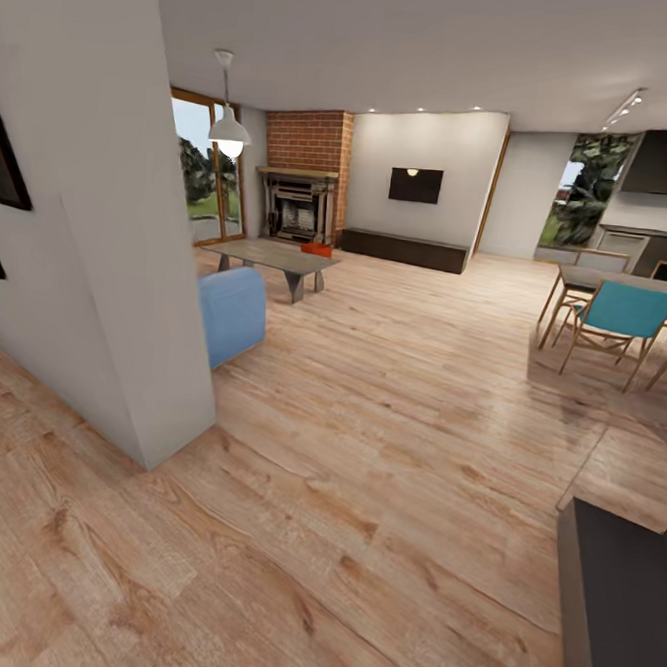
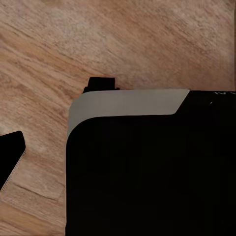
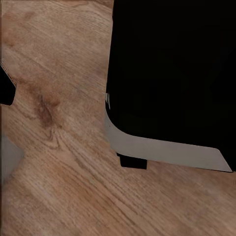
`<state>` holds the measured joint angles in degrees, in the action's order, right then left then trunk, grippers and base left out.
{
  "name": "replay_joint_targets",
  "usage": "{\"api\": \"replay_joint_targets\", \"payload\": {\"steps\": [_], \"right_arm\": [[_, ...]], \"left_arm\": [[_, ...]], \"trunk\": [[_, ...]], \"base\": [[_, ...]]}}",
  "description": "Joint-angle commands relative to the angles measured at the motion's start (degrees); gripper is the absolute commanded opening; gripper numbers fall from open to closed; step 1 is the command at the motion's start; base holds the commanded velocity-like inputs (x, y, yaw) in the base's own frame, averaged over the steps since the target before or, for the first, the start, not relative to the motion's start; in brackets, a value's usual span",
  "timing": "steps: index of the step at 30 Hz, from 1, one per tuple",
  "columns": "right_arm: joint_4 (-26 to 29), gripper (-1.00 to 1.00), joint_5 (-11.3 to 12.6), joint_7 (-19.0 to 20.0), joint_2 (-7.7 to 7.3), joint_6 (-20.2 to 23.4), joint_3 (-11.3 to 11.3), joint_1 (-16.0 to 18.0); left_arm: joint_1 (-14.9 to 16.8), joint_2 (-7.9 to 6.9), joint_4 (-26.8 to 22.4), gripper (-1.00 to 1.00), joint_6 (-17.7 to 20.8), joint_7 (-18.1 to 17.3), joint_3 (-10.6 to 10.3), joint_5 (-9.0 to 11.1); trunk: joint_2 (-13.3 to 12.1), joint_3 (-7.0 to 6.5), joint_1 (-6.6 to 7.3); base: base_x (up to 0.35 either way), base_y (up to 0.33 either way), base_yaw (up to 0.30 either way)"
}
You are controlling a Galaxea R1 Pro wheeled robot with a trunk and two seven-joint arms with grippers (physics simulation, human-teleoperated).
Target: Move the two storage containers from the living room to the garage. In the garage, place one container on the floor and stack the other container on top of it (either order is fine).
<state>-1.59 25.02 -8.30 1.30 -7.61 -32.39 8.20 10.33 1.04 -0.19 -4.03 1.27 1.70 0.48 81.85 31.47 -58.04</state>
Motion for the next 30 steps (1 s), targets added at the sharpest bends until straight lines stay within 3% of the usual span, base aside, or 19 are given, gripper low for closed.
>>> {"api": "replay_joint_targets", "payload": {"steps": [1, 30], "right_arm": [[-0.2, 1.00, 0.5, -0.1, 0.06, -0.3, -0.5, 0.1], [-0.2, 1.00, 0.5, -0.1, 0.11, -0.4, -0.5, 0.1]], "left_arm": [[0.0, 0.01, 0.1, 1.00, -0.2, 0.1, 0.1, 0.0], [0.0, 0.01, 0.1, 1.00, -0.3, 0.2, 0.1, 0.0]], "trunk": [[0.0, 0.05, -0.03], [0.0, 0.05, -0.03]], "base": [[0.322, 0.000, 0.000], [0.322, 0.000, 0.000]]}}
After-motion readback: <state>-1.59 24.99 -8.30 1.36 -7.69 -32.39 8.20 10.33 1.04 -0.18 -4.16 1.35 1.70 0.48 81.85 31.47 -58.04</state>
